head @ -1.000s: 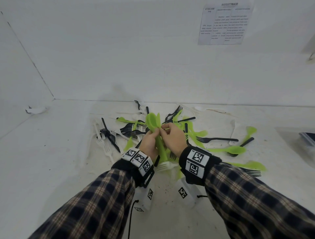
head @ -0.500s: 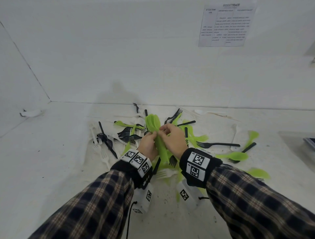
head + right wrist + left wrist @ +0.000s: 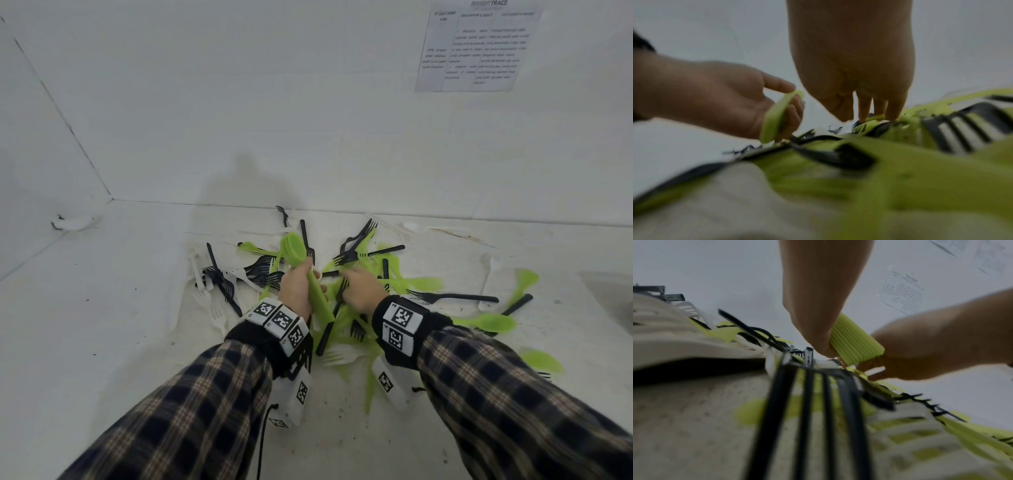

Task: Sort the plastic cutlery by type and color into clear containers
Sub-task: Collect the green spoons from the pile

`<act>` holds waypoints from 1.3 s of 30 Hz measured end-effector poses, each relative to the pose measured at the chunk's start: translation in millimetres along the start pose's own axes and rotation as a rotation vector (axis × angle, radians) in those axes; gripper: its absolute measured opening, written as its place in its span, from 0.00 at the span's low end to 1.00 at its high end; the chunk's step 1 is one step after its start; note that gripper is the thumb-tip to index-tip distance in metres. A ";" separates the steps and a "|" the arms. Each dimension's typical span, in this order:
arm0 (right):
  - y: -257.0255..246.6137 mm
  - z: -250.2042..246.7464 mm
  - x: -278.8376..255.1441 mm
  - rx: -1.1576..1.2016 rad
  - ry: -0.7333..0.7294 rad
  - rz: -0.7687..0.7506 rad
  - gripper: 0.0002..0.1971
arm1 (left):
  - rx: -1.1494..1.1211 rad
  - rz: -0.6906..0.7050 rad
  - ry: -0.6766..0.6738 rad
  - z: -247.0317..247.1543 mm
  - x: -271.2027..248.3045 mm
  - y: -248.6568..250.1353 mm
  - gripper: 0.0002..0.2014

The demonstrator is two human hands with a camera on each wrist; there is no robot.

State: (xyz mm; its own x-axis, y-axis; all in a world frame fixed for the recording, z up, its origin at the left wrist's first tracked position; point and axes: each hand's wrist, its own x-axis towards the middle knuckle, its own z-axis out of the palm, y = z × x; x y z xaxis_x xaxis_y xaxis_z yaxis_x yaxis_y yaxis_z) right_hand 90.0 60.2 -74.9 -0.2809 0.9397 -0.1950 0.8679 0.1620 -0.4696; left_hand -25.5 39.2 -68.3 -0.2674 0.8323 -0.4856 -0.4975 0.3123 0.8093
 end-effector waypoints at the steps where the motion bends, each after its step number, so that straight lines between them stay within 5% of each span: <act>1: 1.4 -0.5 -2.0 -0.073 -0.033 0.016 0.23 | -0.009 -0.003 0.005 -2.0 3.2 0.7 0.11; 10: 0.9 -8.5 4.4 -0.228 0.065 0.114 0.17 | -0.063 0.012 0.072 -7.6 7.3 8.7 0.16; 17: 10.8 -5.6 17.9 -0.367 0.000 -0.007 0.30 | -0.075 0.007 0.074 -10.1 7.1 8.7 0.14; 23: 10.6 -5.1 24.7 -0.477 -0.005 -0.003 0.21 | -0.073 -0.005 0.072 -10.9 7.5 11.0 0.16; 26: 7.9 -8.6 25.9 -0.349 0.022 -0.086 0.15 | -0.075 -0.001 0.080 -11.5 9.4 11.0 0.15; 36: 16.9 -13.1 30.9 -0.337 -0.009 -0.200 0.25 | -0.103 -0.029 0.097 -13.0 8.0 12.5 0.12; 39: 15.2 -13.3 30.9 -0.445 0.001 -0.197 0.19 | -0.099 -0.022 0.106 -14.8 8.4 12.8 0.11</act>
State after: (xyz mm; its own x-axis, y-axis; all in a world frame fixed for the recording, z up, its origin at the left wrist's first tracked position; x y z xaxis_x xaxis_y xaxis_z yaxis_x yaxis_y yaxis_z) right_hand 100.0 95.7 -76.6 -0.4575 0.8783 -0.1388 0.8891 0.4499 -0.0835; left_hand -46.3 43.4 -66.9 -0.3387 0.7710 -0.5393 -0.5818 0.2789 0.7640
